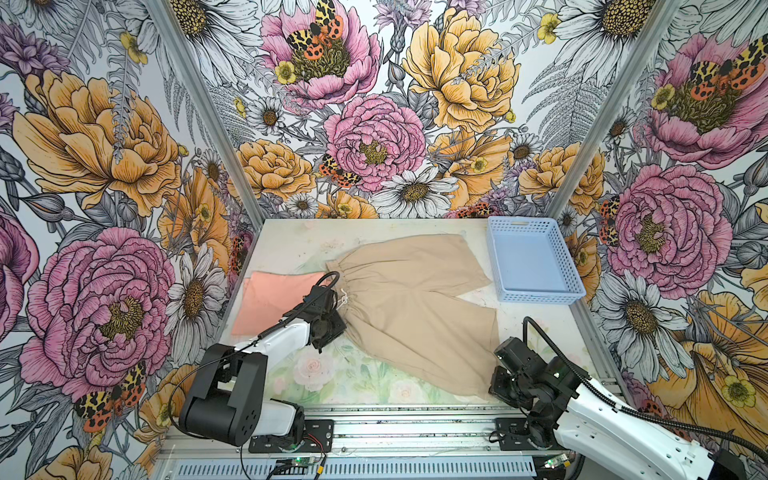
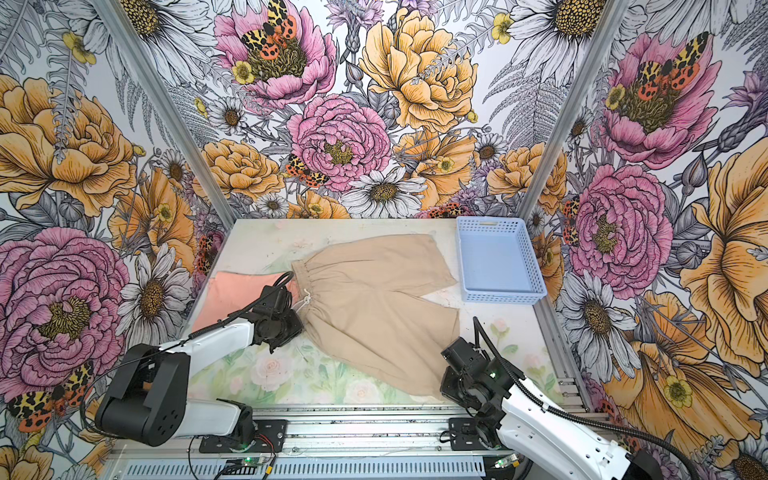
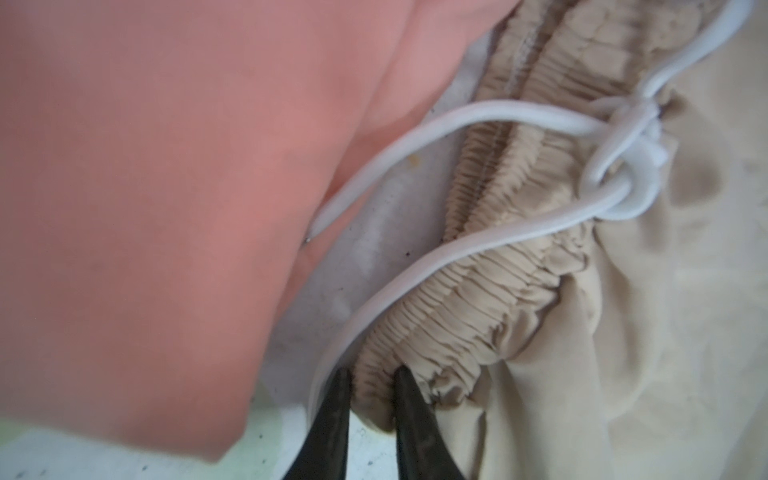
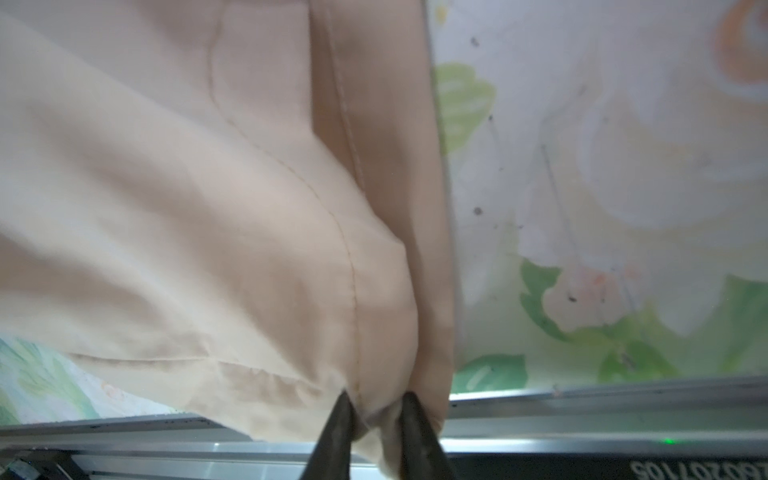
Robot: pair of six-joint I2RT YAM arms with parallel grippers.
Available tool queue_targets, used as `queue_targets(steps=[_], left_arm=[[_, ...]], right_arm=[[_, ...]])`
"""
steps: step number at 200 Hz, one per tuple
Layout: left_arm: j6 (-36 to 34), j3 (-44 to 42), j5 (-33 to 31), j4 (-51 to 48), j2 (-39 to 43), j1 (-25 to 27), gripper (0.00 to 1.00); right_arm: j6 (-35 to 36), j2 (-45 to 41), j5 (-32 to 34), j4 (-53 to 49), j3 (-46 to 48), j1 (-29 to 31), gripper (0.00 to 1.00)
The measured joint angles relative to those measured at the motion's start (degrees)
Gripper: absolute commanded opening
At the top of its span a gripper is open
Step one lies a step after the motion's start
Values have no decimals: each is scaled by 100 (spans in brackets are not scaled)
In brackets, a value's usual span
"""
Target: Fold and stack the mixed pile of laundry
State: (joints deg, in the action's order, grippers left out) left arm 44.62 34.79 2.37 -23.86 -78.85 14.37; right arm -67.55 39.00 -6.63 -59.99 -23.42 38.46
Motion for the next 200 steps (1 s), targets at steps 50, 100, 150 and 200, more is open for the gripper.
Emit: queue_targets(steps=[50,100,150,200], left_arm=[[-42,-129,20,-68,328,-107,33],[-66,-256,31,-225,1128,-254,35],[-103,-267,299,-116,857,-96,35],[42,-264,358,-118,555,42,36]], right_arm=[[-39,-37,232,-365,-542,0,0],[116,59,514,-726,-1519,-310,0],[616,555,555,-750,-2153,-835,0],[841,730,551,-719,-2280,-968,0]])
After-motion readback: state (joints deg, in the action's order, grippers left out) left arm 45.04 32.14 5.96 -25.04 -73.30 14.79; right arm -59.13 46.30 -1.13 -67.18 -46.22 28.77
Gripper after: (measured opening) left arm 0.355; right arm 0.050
